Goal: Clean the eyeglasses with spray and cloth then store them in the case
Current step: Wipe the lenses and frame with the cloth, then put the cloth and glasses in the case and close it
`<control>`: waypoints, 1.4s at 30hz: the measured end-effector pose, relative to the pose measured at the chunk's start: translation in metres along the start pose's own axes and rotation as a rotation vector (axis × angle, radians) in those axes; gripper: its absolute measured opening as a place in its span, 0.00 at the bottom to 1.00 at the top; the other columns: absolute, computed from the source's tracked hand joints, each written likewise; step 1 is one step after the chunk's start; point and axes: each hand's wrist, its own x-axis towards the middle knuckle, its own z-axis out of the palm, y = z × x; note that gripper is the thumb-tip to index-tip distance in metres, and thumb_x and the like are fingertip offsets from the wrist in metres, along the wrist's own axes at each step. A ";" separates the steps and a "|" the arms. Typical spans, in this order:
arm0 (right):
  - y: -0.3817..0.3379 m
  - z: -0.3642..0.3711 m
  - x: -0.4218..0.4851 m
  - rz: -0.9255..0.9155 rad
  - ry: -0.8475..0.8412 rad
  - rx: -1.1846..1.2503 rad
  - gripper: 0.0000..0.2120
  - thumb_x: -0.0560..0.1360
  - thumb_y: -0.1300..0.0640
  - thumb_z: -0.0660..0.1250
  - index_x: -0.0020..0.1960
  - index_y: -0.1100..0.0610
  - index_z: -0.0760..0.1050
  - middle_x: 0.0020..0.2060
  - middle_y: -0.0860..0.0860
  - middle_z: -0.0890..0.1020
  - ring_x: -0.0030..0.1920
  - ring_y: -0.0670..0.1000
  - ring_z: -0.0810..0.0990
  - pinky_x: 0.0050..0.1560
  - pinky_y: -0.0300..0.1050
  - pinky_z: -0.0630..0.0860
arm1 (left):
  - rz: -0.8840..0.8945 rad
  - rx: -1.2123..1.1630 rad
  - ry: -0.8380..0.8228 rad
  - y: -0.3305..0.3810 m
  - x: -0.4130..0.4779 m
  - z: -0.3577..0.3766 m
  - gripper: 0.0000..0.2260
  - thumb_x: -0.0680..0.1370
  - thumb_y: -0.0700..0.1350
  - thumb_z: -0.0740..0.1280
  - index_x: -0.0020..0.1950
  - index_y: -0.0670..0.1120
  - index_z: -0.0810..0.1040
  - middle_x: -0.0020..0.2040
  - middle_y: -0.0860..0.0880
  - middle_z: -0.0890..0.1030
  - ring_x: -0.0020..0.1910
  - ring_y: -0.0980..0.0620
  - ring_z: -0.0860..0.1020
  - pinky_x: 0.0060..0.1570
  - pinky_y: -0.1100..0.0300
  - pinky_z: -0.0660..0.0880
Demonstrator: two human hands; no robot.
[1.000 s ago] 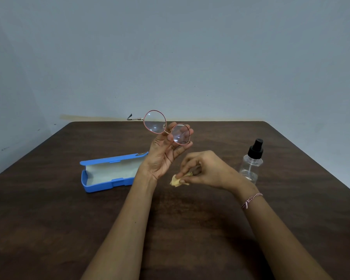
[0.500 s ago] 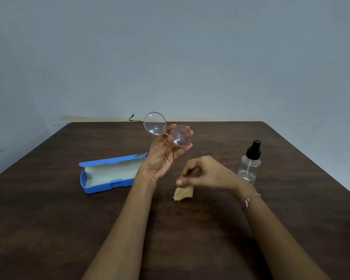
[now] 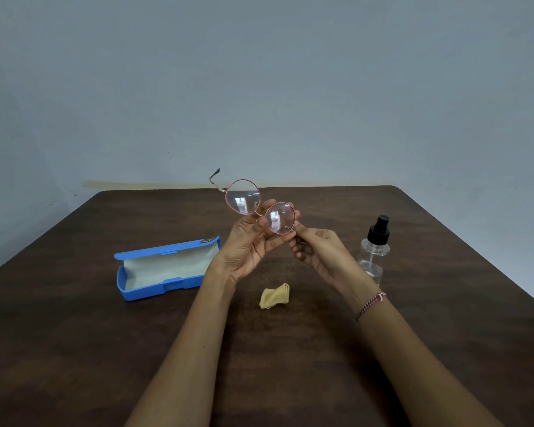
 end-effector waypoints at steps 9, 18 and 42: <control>-0.003 0.000 0.001 0.075 0.051 0.327 0.04 0.73 0.61 0.69 0.42 0.63 0.78 0.31 0.53 0.79 0.29 0.44 0.77 0.29 0.30 0.74 | -0.050 0.102 0.081 -0.001 -0.002 -0.014 0.20 0.59 0.51 0.81 0.50 0.52 0.84 0.53 0.50 0.84 0.53 0.53 0.81 0.42 0.60 0.80; 0.001 -0.003 0.004 -0.101 0.151 0.253 0.06 0.75 0.62 0.68 0.50 0.64 0.76 0.34 0.54 0.82 0.32 0.46 0.81 0.34 0.34 0.77 | -0.086 0.166 0.131 0.001 0.000 -0.020 0.26 0.61 0.56 0.78 0.57 0.49 0.82 0.55 0.49 0.82 0.52 0.55 0.81 0.43 0.60 0.79; 0.015 -0.020 0.018 -0.310 0.495 -1.070 0.18 0.79 0.65 0.57 0.68 0.60 0.69 0.52 0.55 0.75 0.47 0.53 0.78 0.48 0.50 0.79 | -0.134 1.185 0.650 -0.010 0.008 -0.019 0.14 0.80 0.42 0.61 0.66 0.42 0.73 0.38 0.46 0.80 0.32 0.53 0.80 0.34 0.60 0.80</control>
